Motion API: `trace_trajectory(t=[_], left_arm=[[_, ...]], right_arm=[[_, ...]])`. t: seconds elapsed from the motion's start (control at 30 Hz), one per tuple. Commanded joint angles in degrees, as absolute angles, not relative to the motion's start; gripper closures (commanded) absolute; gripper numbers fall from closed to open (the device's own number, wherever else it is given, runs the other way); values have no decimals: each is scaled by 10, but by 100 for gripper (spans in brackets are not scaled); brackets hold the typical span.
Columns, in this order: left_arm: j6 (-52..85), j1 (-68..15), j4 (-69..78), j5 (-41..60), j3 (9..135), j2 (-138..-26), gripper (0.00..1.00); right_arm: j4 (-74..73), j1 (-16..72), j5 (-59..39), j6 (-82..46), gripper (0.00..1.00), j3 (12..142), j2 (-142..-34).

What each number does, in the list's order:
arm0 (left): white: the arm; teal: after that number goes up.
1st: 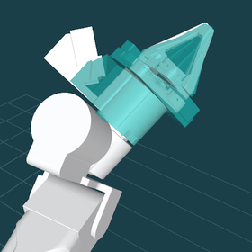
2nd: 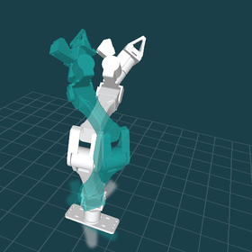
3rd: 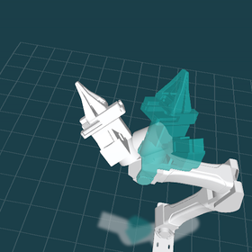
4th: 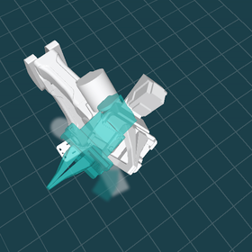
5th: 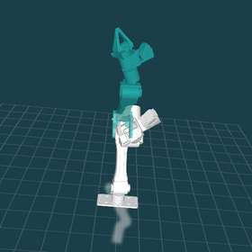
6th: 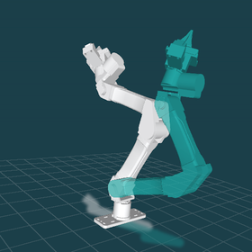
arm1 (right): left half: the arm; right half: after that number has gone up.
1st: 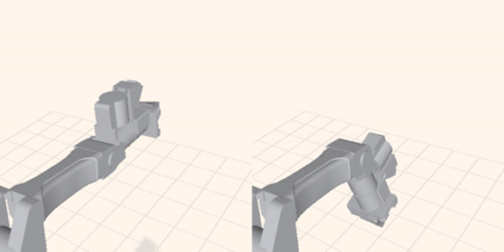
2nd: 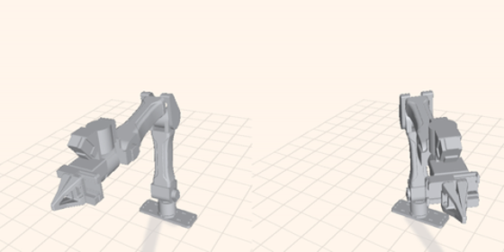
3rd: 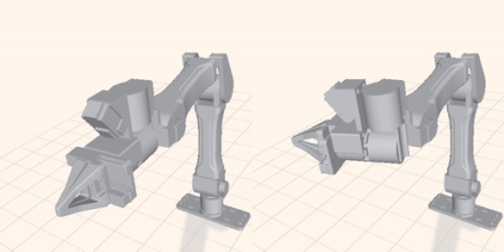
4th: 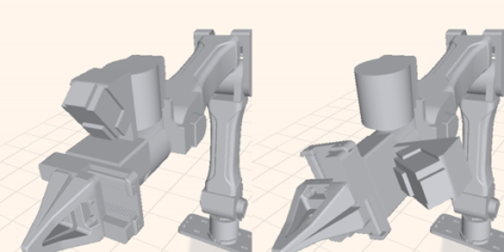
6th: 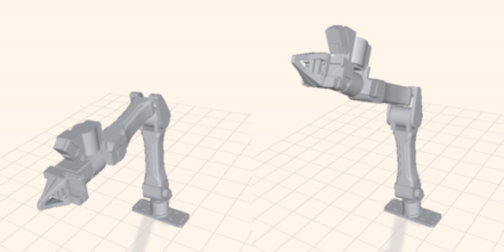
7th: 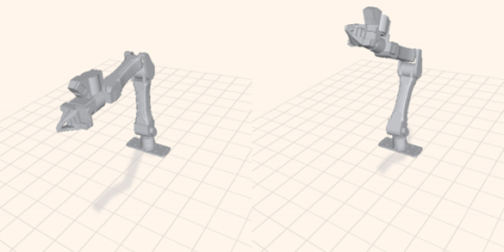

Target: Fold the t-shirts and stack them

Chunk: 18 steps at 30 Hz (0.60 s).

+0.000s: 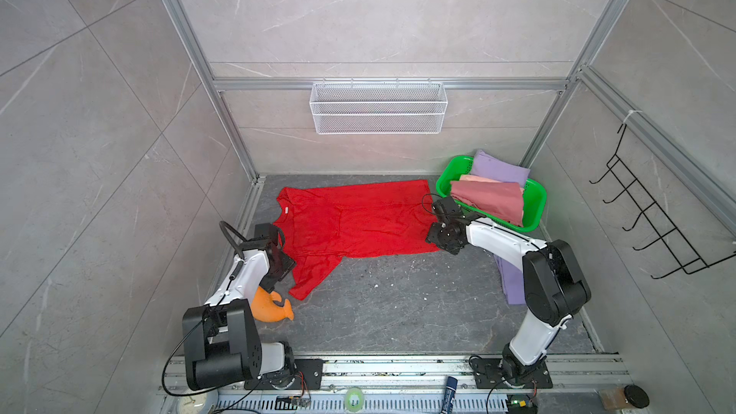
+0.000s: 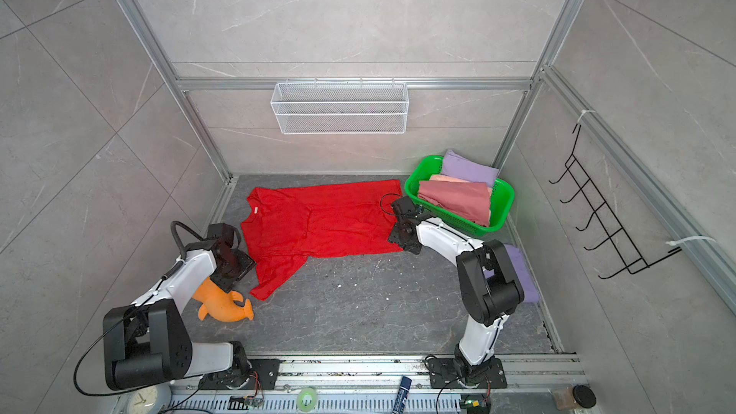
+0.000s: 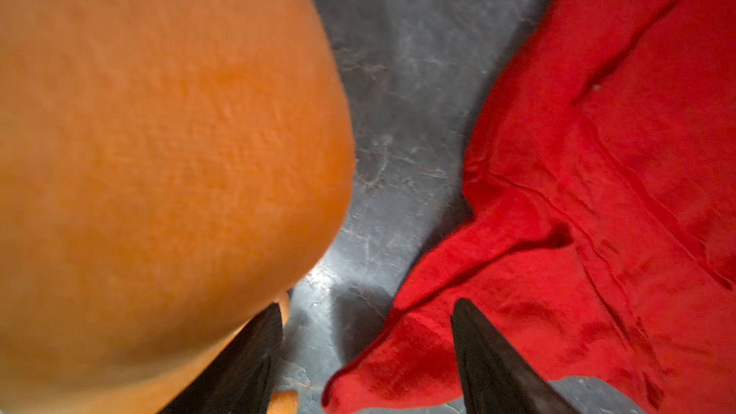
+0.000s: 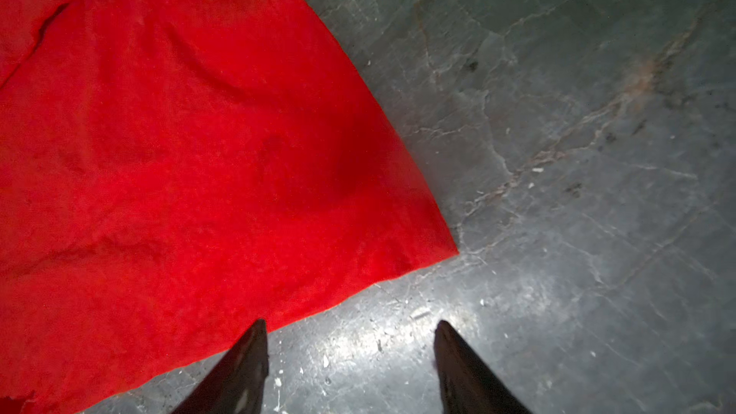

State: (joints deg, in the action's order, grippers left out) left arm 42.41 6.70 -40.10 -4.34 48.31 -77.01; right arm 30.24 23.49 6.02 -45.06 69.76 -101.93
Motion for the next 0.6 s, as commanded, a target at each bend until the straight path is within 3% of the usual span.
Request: trace_trajectory(t=[0.0,0.2,0.57], left_arm=[[385,67,-424,33,496,-730,30],[399,66,-508,55,475,-722,30],[469,66,-381,131,395,-761,36]], right_arm=[[323,233,78,-454,33,712,-1011],[322,217,74,-458,32,705,-1015],[293,174,27,-472,31,667,-1009]])
